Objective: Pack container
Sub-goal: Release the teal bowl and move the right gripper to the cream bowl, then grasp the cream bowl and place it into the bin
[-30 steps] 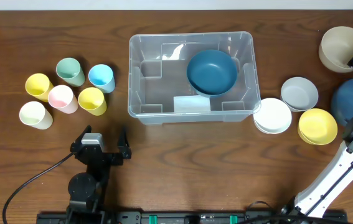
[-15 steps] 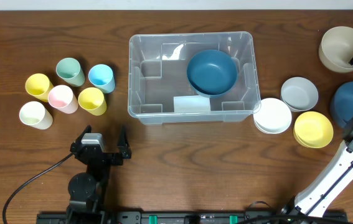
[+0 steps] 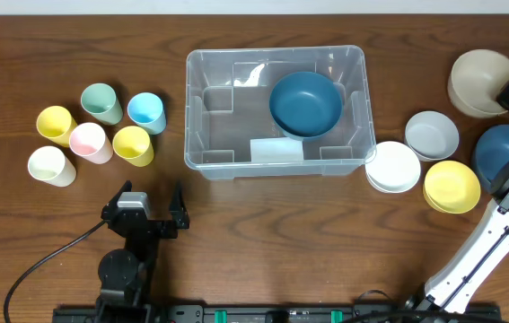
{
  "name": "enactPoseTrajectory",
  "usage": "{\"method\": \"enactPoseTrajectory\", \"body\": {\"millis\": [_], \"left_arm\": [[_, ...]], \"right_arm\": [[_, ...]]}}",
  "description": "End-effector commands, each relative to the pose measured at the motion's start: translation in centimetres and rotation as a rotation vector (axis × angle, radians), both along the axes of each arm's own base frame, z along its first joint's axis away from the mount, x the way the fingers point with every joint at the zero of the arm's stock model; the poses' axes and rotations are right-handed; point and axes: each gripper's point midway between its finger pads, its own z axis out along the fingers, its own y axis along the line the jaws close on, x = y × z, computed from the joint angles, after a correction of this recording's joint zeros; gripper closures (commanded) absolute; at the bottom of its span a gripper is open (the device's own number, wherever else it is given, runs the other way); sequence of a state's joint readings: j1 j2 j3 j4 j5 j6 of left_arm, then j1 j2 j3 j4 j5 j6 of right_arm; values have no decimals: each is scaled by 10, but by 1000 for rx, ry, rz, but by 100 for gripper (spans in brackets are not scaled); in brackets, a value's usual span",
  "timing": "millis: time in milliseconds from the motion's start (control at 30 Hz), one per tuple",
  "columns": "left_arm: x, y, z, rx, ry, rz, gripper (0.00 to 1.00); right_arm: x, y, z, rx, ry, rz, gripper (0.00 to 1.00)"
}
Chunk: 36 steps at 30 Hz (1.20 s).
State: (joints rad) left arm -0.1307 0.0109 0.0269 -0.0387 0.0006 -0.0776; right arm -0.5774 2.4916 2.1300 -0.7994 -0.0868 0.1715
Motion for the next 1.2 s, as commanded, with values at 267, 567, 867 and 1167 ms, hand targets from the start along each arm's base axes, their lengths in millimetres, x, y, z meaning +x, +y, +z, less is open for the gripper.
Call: {"method": "enactPoseTrajectory", "body": {"millis": [267,567,867,1167], "left_arm": [[0,3,-18,10,48,15,2],[0,3,-18,10,48,15,2],[0,3,-18,10,48,15,2],[0,3,-18,10,48,15,2]], "right_arm": [[29,25,113,4,-203,89,99],[46,153,292,73,-553,354,99],[20,354,320,3,-480,764,99],[-2,435,235,-97,-210,852,99]]}}
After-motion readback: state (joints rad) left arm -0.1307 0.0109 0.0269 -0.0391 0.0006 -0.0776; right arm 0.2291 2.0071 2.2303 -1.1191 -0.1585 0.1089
